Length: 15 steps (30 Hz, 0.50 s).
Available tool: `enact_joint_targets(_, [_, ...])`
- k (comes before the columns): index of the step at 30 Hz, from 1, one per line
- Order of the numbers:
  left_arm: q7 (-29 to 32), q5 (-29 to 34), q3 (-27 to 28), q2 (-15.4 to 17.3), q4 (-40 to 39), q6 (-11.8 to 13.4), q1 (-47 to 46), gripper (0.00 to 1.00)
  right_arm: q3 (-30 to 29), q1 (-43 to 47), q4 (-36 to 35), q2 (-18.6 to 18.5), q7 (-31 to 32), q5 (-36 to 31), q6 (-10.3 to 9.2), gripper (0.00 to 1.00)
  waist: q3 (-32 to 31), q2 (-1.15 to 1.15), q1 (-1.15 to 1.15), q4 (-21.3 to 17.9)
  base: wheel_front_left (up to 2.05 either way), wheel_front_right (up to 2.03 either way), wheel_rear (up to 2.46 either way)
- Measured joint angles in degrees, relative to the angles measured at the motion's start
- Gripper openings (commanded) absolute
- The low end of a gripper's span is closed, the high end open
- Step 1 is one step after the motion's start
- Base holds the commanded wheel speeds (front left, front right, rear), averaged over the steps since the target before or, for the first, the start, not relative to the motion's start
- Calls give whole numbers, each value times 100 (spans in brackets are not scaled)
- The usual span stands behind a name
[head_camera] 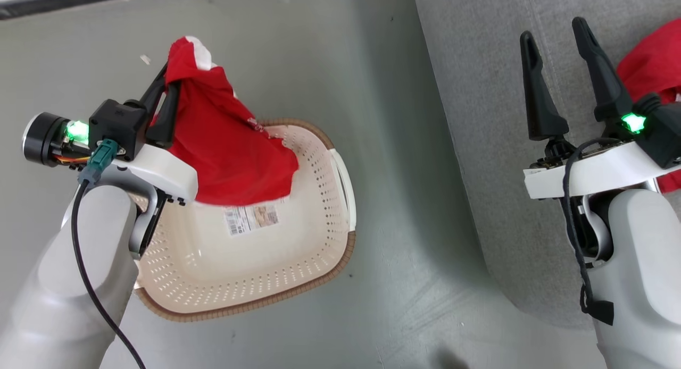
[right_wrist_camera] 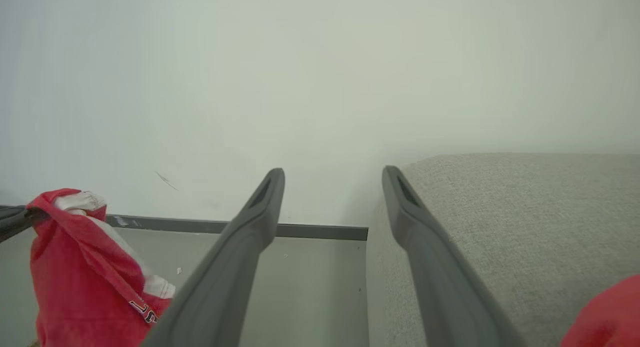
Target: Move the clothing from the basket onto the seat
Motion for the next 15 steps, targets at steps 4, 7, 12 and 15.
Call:
enact_joint_targets(4, [0, 0, -14, 15, -208, -119, 0, 0, 26, 30, 121, -2, 0, -63, 0, 100, -260, 0, 0, 88, 0, 0, 0])
enact_joint_targets(7, [0, 0, -44, 29, -339, -236, -1, 0, 125, 120, 193, -4, 0, -111, 0, 100, -461, 0, 0, 151, 0, 0, 0])
enact_joint_targets(12, [0, 19, -181, 110, -480, -356, -12, 0, 218, 143, 346, -22, 0, -172, 0, 100, -804, 0, 0, 253, 0, 0, 0])
enact_joint_targets(15, [5, 35, -301, 129, -542, -501, -21, 0, 265, 219, 436, -70, 0, -220, 0, 100, -1012, 0, 0, 307, 0, 0, 0])
